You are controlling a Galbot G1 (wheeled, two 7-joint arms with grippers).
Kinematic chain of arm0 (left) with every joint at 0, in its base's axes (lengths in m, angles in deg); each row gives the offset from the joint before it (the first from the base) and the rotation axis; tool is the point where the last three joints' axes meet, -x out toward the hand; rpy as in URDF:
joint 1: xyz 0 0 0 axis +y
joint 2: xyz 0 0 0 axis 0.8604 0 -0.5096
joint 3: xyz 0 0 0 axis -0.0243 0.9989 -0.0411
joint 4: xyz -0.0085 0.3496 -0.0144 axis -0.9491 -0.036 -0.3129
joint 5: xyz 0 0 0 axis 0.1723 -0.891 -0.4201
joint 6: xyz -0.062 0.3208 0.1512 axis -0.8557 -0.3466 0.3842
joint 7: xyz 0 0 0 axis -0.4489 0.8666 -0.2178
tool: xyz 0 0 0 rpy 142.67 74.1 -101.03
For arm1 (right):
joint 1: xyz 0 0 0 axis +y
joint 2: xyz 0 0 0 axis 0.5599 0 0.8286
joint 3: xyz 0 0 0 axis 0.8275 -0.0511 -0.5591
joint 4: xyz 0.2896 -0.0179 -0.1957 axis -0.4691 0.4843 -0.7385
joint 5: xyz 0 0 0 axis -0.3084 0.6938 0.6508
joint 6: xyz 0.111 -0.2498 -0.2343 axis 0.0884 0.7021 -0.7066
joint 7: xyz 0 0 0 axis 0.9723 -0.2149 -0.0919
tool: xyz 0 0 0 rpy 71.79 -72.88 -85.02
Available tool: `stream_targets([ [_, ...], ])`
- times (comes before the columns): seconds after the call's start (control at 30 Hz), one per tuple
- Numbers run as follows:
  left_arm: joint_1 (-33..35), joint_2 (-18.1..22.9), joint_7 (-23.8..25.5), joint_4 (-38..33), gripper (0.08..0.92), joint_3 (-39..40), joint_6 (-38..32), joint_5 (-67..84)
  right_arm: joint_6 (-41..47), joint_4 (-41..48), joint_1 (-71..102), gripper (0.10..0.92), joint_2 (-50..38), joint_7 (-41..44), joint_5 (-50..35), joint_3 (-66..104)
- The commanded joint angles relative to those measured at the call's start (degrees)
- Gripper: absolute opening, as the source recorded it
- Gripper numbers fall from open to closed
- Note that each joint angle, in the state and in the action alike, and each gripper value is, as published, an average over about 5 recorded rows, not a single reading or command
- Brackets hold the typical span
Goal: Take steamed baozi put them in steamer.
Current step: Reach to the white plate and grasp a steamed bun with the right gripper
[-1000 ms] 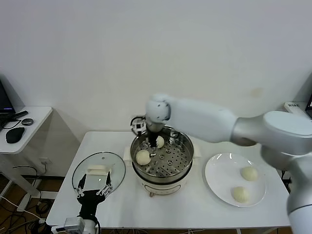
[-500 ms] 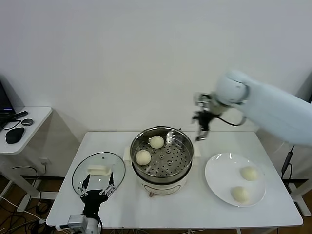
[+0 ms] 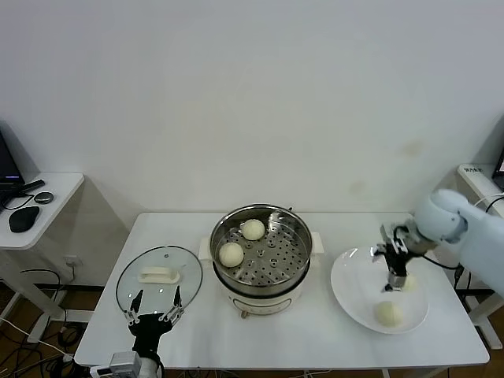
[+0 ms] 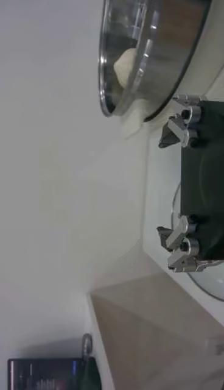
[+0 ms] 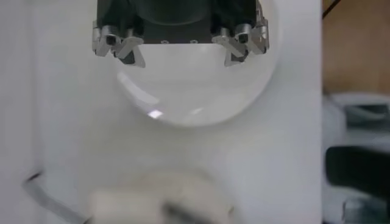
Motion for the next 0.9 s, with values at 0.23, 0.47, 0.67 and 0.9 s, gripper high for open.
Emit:
stream_targets([
  [0.23, -0.13, 0.04, -0.08, 0.97, 0.823, -0.42, -0.07, 0.04, -4.54, 2.24, 11.65, 0.823, -0.79, 0.55, 7.43, 4.21],
  [0.47, -0.28, -0.08, -0.08, 1.51, 0.823, -0.58, -0.07, 0.07, -4.61, 3.01, 11.35, 0.823, 0.03, 1.0, 8.05, 3.39],
  [0.67, -0.4, -0.13, -0.06, 1.83, 0.823, -0.51, -0.04, 0.05, -4.81, 5.12, 11.76, 0.823, 1.55, 0.3, 9.01, 3.59],
  [0.9, -0.64, 0.0, -0.11, 2.66, 0.823, -0.44, -0.05, -0.01, -4.73, 6.42, 12.04, 0.823, 2.66, -0.32, 9.1, 3.73],
])
